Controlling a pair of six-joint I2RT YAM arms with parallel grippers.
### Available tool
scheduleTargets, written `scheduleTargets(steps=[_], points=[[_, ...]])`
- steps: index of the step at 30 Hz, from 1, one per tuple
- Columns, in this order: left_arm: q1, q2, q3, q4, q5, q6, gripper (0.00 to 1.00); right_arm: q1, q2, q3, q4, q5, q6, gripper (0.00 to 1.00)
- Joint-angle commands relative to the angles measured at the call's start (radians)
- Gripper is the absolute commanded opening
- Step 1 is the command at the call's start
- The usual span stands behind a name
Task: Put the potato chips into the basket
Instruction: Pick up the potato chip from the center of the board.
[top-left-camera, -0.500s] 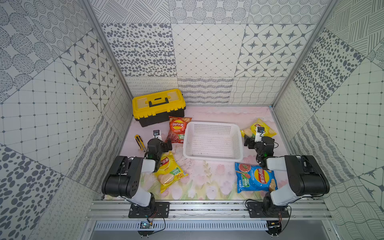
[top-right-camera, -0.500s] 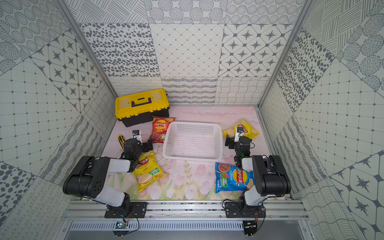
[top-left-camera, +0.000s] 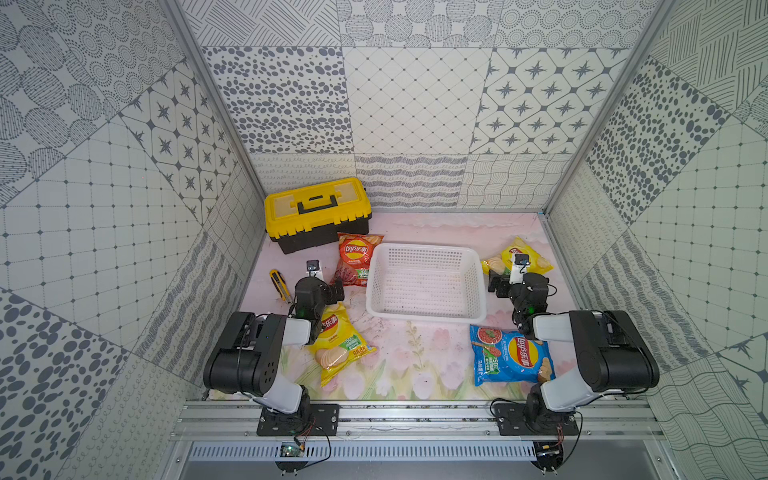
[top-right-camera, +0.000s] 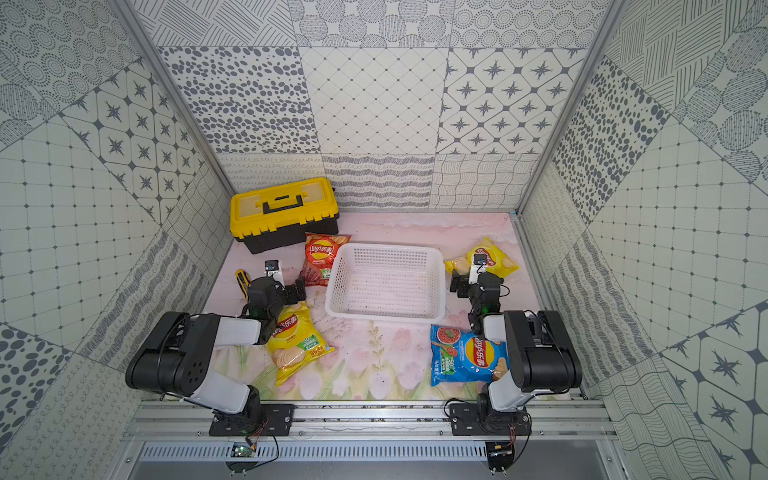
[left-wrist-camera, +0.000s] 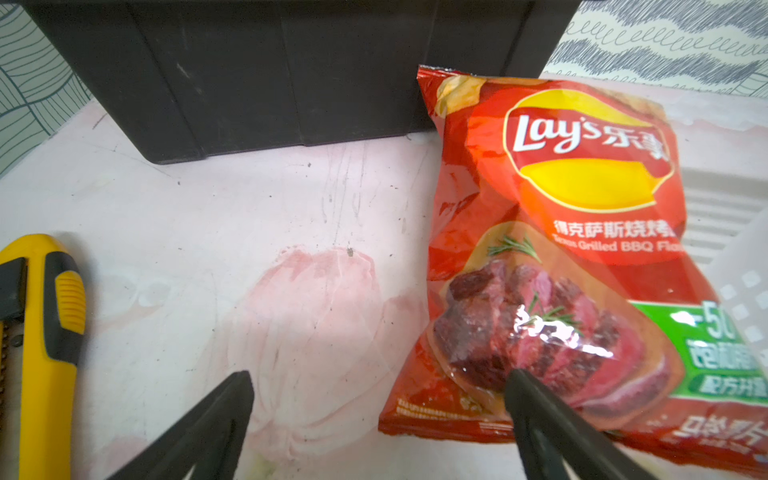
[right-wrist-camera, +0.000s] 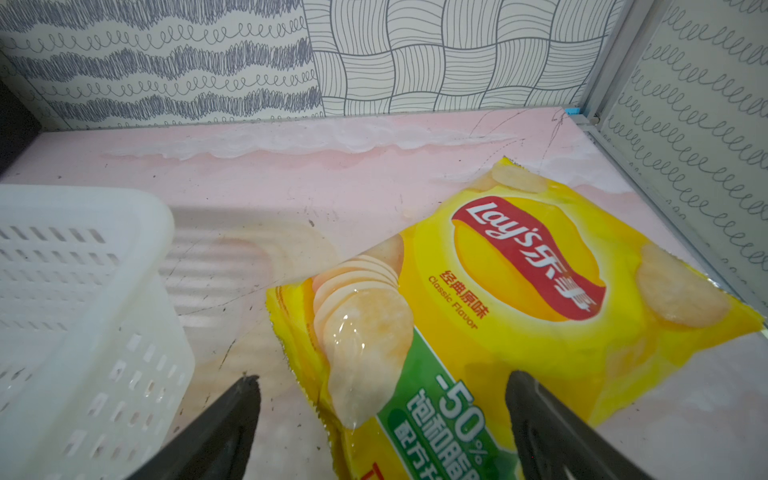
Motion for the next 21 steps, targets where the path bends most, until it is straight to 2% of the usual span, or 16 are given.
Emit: scheduleTargets(steps=[1,18,20,21], points=[[-0.001,0.005,-0.001,0.046,0.018,0.021,1.0,0.003,-0.003,0.005,0.04,-0.001,-0.009,0.97],[-0.001,0.003,-0.002,0.05,0.014,0.025,1.0,0.004,-0.003,0.003,0.042,-0.002,-0.009,0.97],[-0.011,-0.027,0.016,-0.005,-0.066,-0.004,1.0,0.013,-0.038,0.038,-0.016,0.005,-0.017,0.97],[-0.011,-0.058,0.044,-0.079,-0.106,-0.016,1.0,0.026,-0.067,0.075,-0.127,0.025,-0.028,0.97]])
